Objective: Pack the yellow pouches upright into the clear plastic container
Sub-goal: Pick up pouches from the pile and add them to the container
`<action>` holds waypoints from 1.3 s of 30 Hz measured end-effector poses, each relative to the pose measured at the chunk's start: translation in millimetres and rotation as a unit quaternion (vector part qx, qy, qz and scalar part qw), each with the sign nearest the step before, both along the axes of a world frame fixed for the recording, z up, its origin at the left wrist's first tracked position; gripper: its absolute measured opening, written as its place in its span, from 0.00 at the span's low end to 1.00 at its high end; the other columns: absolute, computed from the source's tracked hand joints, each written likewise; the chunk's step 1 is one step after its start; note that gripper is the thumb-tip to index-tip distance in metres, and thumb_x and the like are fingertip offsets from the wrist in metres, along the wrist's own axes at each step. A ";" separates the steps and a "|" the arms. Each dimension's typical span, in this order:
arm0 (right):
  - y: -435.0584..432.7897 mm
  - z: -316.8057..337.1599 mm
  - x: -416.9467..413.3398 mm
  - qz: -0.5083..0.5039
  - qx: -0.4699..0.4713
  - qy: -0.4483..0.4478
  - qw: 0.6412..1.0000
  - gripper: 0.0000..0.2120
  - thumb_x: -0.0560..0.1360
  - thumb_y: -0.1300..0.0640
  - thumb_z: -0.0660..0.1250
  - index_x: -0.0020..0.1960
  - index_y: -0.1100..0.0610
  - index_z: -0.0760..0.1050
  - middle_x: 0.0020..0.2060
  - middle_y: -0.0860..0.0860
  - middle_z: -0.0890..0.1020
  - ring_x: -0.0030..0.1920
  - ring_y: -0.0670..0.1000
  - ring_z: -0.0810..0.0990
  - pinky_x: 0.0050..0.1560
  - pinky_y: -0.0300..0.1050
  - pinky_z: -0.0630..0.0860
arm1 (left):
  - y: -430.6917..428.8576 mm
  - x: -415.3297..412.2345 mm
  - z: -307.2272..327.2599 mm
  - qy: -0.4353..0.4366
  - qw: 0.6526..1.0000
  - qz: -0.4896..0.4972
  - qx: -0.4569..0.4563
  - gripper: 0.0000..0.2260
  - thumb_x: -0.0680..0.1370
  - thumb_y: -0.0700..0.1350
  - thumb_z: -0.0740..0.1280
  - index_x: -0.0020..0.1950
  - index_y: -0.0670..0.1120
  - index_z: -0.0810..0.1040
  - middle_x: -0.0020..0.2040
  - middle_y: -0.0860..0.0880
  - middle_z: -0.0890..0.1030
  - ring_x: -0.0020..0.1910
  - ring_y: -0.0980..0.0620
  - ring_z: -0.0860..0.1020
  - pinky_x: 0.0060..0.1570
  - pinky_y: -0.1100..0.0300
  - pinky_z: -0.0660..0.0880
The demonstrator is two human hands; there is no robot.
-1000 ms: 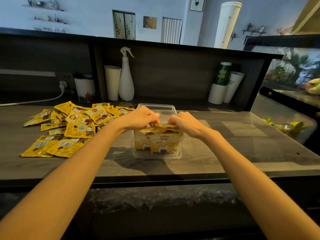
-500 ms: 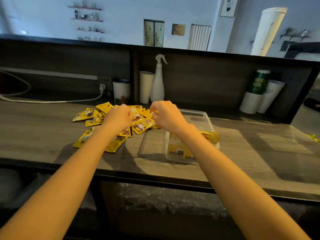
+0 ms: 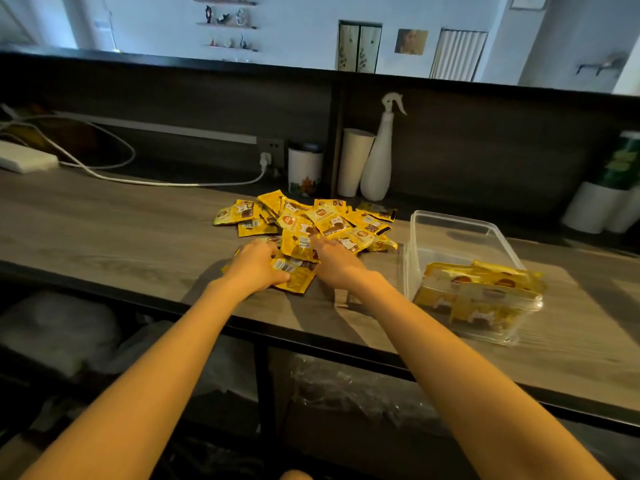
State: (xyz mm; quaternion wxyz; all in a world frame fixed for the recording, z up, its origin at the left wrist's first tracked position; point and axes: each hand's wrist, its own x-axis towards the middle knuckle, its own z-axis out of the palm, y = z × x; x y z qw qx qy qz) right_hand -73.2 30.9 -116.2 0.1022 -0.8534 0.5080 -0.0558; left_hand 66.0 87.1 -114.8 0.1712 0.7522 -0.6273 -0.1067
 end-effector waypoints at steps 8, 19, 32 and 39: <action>-10.9 -5.0 -4.3 0.034 -0.105 0.093 0.990 0.14 0.79 0.62 0.55 0.63 0.63 0.68 0.57 0.62 0.78 0.57 0.63 0.76 0.49 0.51 0.72 | -1.8 -10.8 -1.0 -0.090 0.989 -0.098 0.067 0.36 0.69 0.65 0.67 0.70 0.46 0.67 0.70 0.46 0.67 0.69 0.46 0.66 0.65 0.50 0.68; -5.3 3.9 -4.8 0.045 -0.020 0.074 0.996 0.17 0.73 0.52 0.65 0.56 0.61 0.72 0.60 0.59 0.71 0.57 0.61 0.74 0.49 0.49 0.71 | -3.5 -17.5 8.1 -0.172 0.975 -0.118 0.078 0.18 0.73 0.44 0.64 0.62 0.40 0.71 0.61 0.40 0.72 0.60 0.40 0.71 0.55 0.51 0.72; 3.6 33.8 -9.8 -0.101 -0.105 -0.136 0.980 0.10 0.77 0.60 0.59 0.43 0.64 0.76 0.38 0.58 0.78 0.41 0.58 0.76 0.38 0.48 0.71 | -11.9 -6.6 17.8 0.133 0.980 0.017 -0.144 0.12 0.80 0.43 0.58 0.45 0.39 0.78 0.40 0.42 0.76 0.45 0.41 0.76 0.39 0.53 0.69; 9.2 80.2 -39.5 -0.144 -0.107 -0.330 0.927 0.08 0.74 0.59 0.66 0.42 0.64 0.78 0.41 0.58 0.81 0.47 0.58 0.78 0.44 0.51 0.75 | -7.3 -34.0 64.7 0.391 0.897 -0.026 -0.203 0.06 0.77 0.39 0.64 0.49 0.40 0.79 0.41 0.46 0.79 0.41 0.51 0.77 0.42 0.56 0.75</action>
